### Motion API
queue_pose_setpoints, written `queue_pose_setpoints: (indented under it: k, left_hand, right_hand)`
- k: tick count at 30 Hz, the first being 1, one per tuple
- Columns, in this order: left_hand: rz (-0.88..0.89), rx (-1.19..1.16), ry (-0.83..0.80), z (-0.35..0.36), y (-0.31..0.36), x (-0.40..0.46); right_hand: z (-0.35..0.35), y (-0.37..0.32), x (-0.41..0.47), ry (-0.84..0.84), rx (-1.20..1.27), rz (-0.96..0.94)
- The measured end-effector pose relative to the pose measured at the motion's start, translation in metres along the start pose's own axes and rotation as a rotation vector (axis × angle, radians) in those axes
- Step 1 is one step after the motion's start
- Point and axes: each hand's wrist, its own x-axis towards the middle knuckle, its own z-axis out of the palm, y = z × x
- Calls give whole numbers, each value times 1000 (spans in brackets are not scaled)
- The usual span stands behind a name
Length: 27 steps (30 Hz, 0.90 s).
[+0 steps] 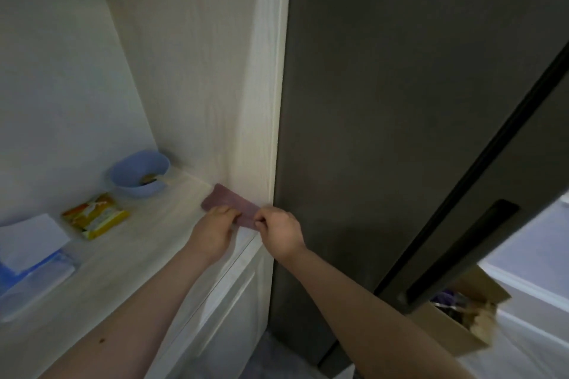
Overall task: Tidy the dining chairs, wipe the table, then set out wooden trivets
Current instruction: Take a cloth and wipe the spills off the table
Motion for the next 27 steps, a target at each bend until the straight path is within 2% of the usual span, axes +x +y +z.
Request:
queue_pose_setpoints:
  k: [6,10,13,16,23,27]
  left_hand:
    - [127,-66,77,15,46,6]
    - [81,-14,84,29,83,0]
    - [47,58,-50,43,117,-15]
    - [72,-7,-127,72,163,-39]
    - [267,-155,-415,165,294,-94]
    - [411,-248,-540,210,389,-120]
  right_hand:
    - [-15,25,-38,107,189,117]
    - [-24,46,-75,135,305,213]
    - [-30,59,-106,124,374,259]
    - [-45,85,-159,124,385,300]
    - [-101,181,-316,223,422,606]
    - [-144,232,-403,389,527,860]
